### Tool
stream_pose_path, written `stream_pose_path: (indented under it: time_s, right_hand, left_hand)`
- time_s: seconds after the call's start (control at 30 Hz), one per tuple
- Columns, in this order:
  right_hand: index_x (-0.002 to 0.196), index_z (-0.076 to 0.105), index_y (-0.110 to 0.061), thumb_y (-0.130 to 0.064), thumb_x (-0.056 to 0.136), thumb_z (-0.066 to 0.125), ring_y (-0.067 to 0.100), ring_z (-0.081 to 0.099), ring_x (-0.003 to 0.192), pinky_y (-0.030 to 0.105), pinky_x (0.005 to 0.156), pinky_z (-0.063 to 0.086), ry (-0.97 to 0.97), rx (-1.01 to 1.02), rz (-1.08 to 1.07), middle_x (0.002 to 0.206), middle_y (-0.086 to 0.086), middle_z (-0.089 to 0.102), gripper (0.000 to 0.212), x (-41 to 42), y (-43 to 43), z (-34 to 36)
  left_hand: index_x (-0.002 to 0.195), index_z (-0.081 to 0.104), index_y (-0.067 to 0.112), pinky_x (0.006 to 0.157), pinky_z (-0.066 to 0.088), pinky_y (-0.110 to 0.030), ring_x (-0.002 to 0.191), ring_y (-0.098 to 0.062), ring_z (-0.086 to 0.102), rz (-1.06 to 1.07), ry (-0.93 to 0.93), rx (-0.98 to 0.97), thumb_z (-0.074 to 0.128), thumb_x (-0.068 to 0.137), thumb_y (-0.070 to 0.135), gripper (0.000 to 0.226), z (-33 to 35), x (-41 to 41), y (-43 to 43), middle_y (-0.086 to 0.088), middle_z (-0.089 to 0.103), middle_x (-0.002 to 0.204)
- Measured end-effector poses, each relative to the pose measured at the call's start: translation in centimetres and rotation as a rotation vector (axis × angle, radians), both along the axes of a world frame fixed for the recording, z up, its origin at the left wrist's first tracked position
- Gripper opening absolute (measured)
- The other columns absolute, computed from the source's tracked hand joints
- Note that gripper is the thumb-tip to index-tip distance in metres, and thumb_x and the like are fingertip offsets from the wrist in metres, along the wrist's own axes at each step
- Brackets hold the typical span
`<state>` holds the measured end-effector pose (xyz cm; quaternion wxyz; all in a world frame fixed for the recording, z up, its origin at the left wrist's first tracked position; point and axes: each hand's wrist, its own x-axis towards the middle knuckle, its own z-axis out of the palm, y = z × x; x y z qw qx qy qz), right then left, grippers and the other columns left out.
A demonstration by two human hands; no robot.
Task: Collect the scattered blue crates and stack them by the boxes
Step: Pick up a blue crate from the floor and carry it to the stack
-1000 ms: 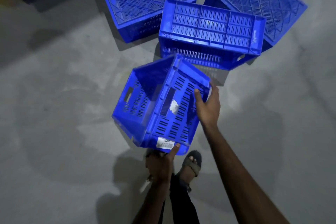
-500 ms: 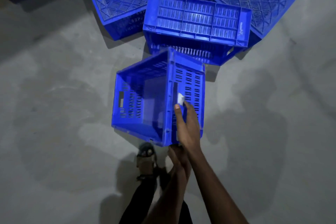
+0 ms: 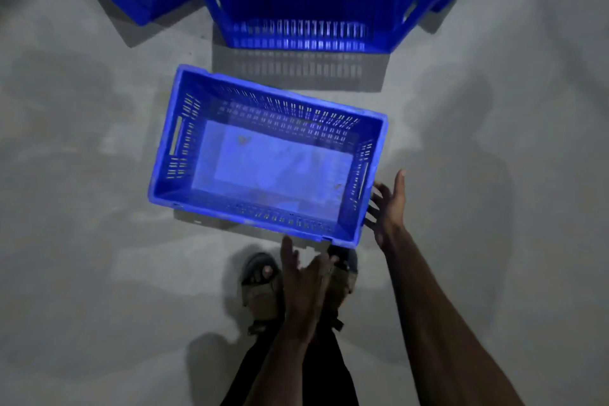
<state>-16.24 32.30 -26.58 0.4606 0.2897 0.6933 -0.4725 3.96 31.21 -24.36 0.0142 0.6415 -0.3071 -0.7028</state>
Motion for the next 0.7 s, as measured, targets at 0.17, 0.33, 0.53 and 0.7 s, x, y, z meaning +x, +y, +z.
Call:
stream_pose_path:
  time_s: [0.17,0.33,0.53,0.7]
  right_hand:
    - [0.103,0.063,-0.024,-0.075,0.098,0.031,0.018,0.061,0.088,0.032,0.072,0.044,0.09,-0.003,-0.016,0.102,-0.002,0.065,0.061,0.4,0.7,-5.0]
    - [0.102,0.067,-0.027,-0.067,0.1,0.041,0.013,0.062,0.077,0.032,0.07,0.046,0.177,0.0,-0.002,0.09,-0.004,0.068,0.047,1.0,0.6,-6.9]
    - [0.121,0.065,-0.031,-0.068,0.096,0.053,0.022,0.062,0.112,0.044,0.108,0.046,0.349,0.238,0.175,0.123,0.001,0.068,0.046,1.9,-0.5,-4.4]
    - [0.103,0.066,-0.034,-0.068,0.094,0.052,0.023,0.062,0.113,0.042,0.106,0.046,0.384,0.23,0.083,0.121,0.0,0.069,0.037,0.1,-2.2,-1.2]
  left_hand:
    - [0.16,0.035,0.017,0.122,0.027,-0.051,0.154,-0.029,0.03,-1.024,-0.325,-0.965,0.048,0.093,0.064,0.083,-9.6,6.0,-5.4,-0.009,0.032,0.167]
    - [0.165,0.023,0.026,0.122,0.018,-0.061,0.159,-0.029,0.016,-1.539,-0.34,-1.141,0.043,0.096,0.066,0.082,-11.3,9.1,-8.8,-0.005,0.017,0.173]
    - [0.152,0.05,0.019,0.114,0.037,-0.056,0.144,-0.032,0.048,-1.491,-0.349,-0.936,0.03,0.093,0.071,0.081,-8.2,6.3,-12.1,-0.011,0.046,0.159]
    - [0.138,0.061,0.009,0.103,0.047,-0.05,0.127,-0.039,0.059,-1.053,-0.348,-0.856,0.04,0.095,0.062,0.072,-3.2,2.3,-22.9,-0.017,0.061,0.141]
